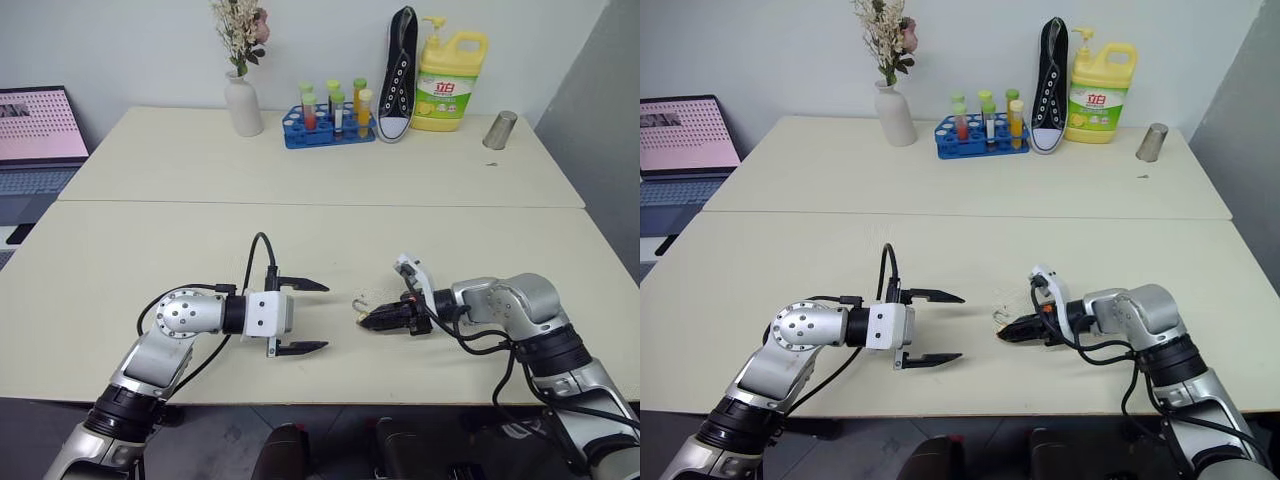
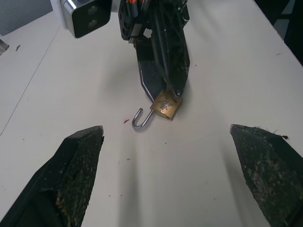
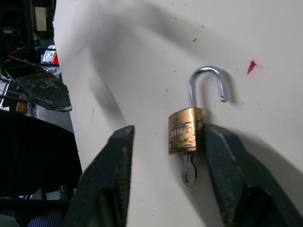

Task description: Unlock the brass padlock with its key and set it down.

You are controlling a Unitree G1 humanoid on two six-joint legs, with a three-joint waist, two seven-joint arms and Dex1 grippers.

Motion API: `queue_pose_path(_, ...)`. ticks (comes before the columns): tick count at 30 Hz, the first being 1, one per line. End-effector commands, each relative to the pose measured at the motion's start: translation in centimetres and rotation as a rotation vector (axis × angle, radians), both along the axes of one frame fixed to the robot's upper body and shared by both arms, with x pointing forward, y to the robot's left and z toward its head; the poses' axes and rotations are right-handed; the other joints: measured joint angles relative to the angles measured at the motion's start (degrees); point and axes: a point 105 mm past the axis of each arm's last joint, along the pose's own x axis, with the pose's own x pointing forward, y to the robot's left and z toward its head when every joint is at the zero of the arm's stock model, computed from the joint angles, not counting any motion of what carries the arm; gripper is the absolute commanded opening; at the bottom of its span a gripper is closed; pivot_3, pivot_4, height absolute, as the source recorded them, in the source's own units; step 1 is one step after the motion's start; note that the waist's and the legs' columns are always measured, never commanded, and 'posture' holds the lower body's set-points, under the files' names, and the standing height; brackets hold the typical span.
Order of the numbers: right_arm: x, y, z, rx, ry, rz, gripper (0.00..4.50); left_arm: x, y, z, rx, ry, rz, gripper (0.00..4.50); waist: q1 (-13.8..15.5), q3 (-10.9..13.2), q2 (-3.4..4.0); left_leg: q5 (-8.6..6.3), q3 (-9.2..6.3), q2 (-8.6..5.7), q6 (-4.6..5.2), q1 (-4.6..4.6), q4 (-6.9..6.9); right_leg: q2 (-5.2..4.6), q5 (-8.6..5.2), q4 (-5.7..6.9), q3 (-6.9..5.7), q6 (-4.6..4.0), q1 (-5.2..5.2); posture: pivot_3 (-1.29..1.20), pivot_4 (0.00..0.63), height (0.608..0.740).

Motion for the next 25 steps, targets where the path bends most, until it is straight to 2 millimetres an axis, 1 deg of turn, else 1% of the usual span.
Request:
queue_pose_path(1,0.3,-3.0,-0.6,-0.154,-0.114,-0.029,3.69,-0.1,-0.8,1.0,-0.030,0.012,-0.007,4.50,0.2,0.0,0.00,0.00,-0.01,-0.01,0.00,0.00,0.01,-0.02,0.00,-0.01,-0.02,0.00,0.02,0.00,0.150,0.740)
queue_pose_path(3,0.4,-3.7,-0.2,-0.195,-0.207,-0.015,4.37,0.0,-0.7,0.8,-0.026,0.021,0.004,4.50,0.2,0.0,-0.01,0.00,0.02,-0.06,0.00,0.01,0.02,-0.06,0.00,-0.03,-0.03,0.01,0.03,0.00,0.150,0.740)
queue_pose_path(4,0.5,-3.9,0.0,-0.201,-0.228,-0.013,4.44,0.1,-0.7,0.7,-0.025,0.022,0.006,4.50,0.2,0.0,-0.02,0.00,0.02,-0.06,0.00,0.00,0.02,-0.06,0.00,-0.04,-0.03,0.02,0.03,0.00,0.150,0.740)
queue_pose_path(5,0.4,-4.0,0.3,-0.207,-0.264,-0.002,4.44,0.2,-0.6,0.5,-0.030,0.038,0.021,4.50,0.1,0.0,-0.02,0.00,0.03,-0.05,0.00,0.01,0.02,-0.06,0.00,-0.05,-0.03,0.02,0.04,0.00,0.150,0.740)
queue_pose_path(7,0.3,-4.5,1.7,-0.233,-0.403,0.023,4.44,0.6,-0.2,0.0,-0.035,0.076,0.074,4.50,0.1,0.0,-0.02,0.00,0.03,-0.04,0.00,0.01,0.02,-0.05,0.00,-0.05,-0.01,0.02,0.03,0.00,0.150,0.740)
queue_pose_path(9,-0.3,-4.7,3.4,-0.227,-0.531,0.045,4.44,1.0,0.1,-0.2,-0.038,0.092,0.123,4.50,0.2,0.0,-0.01,0.00,-0.01,-0.03,0.00,-0.04,0.00,-0.04,0.00,-0.05,-0.03,0.02,-0.01,0.00,0.150,0.740)
queue_pose_path(12,-1.9,-5.1,5.1,-0.191,-0.637,0.060,4.44,0.6,0.7,-0.1,-0.032,0.135,0.123,4.50,0.0,0.0,-0.03,0.00,0.00,-0.01,-0.01,-0.04,-0.04,-0.04,0.00,-0.06,-0.01,0.02,-0.03,0.00,0.150,0.740)
queue_pose_path(15,-3.4,-5.6,6.1,-0.160,-0.699,0.076,4.44,0.3,1.3,0.0,-0.023,0.175,0.109,4.50,-0.1,0.0,-0.02,-0.01,0.00,0.05,-0.01,-0.02,-0.07,-0.03,-0.01,-0.06,0.00,0.02,-0.03,0.00,0.150,0.740)
queue_pose_path(17,-4.7,-5.8,6.9,-0.144,-0.765,0.123,4.44,0.5,1.7,-0.2,-0.010,0.196,0.113,4.50,-0.1,0.0,-0.01,-0.01,0.00,0.06,-0.01,0.01,-0.07,-0.03,-0.01,-0.06,-0.01,0.02,-0.02,0.00,0.150,0.740)
queue_pose_path(20,-5.3,-6.2,7.0,-0.180,-0.828,0.151,4.44,0.5,1.7,-0.3,-0.005,0.206,0.101,4.50,-0.1,0.0,-0.01,-0.01,0.02,0.03,-0.01,0.02,-0.05,0.03,-0.01,-0.06,-0.02,0.02,-0.01,0.00,0.150,0.740)
queue_pose_path(25,-5.7,-5.7,6.6,-0.150,-0.833,0.169,4.44,0.3,1.6,-0.5,0.007,0.226,0.056,4.50,-0.1,0.0,-0.02,0.00,0.08,0.03,-0.01,0.06,-0.02,0.03,-0.01,-0.05,0.01,0.02,0.01,0.00,0.150,0.740)
